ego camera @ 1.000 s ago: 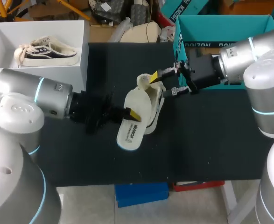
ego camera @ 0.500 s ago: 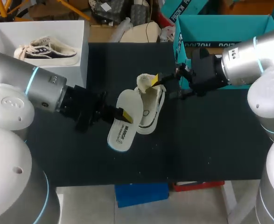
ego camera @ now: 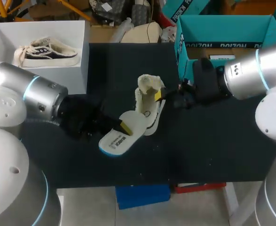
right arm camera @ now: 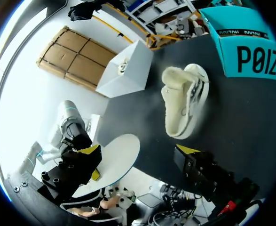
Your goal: Take the shoe out of the shoebox, open the shoe tongue, remove and reinsert the insole, then place the shoe into the shoebox
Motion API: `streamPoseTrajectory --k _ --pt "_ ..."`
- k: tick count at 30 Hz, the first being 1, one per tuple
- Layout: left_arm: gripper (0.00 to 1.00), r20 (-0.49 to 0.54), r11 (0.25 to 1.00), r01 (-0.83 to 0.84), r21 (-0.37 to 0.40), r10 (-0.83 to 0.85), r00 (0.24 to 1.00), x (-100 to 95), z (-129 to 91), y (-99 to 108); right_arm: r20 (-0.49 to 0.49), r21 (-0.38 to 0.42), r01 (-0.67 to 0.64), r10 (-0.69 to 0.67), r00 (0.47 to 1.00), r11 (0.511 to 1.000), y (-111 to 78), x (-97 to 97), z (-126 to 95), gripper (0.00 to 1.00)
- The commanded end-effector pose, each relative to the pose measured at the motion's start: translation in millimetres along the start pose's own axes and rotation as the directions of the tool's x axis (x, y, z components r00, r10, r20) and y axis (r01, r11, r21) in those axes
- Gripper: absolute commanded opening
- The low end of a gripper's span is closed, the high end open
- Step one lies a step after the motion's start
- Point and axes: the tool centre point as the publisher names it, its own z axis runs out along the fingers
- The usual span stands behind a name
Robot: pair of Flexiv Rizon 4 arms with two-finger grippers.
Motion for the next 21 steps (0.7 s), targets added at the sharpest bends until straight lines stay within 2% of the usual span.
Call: streamPoseTrajectory --k 1,6,9,16,21 --pt "0.00 -0.039 0.993 0.059 0.106 -0.055 0.998 3.9 0.7 3.5 0.019 -0.004 0.005 -0.005 1.000 1.000 -17.0 -6.6 -11.9 1.00" --pt "0.00 -0.131 0.988 0.093 0.122 -0.077 0.988 12.4 0.4 1.6 0.037 -0.007 0.006 -0.005 0.999 1.000 -24.5 -12.6 -17.0 1.00" --pt "0.00 -0.217 0.993 0.084 0.081 -0.065 0.974 19.5 0.1 3.1 0.037 -0.007 0.006 -0.005 0.999 1.000 -24.5 -12.6 -17.0 1.00" --pt "0.00 -0.337 1.000 0.006 -0.023 -0.013 0.941 32.0 -2.7 33.1 0.037 -0.007 0.006 -0.005 0.999 1.000 -24.5 -12.6 -17.0 1.00" --pt "0.00 -0.342 1.000 0.017 0.009 -0.013 0.940 40.9 6.9 60.4 0.037 -0.007 0.006 -0.005 0.999 1.000 -24.5 -12.6 -17.0 1.00"
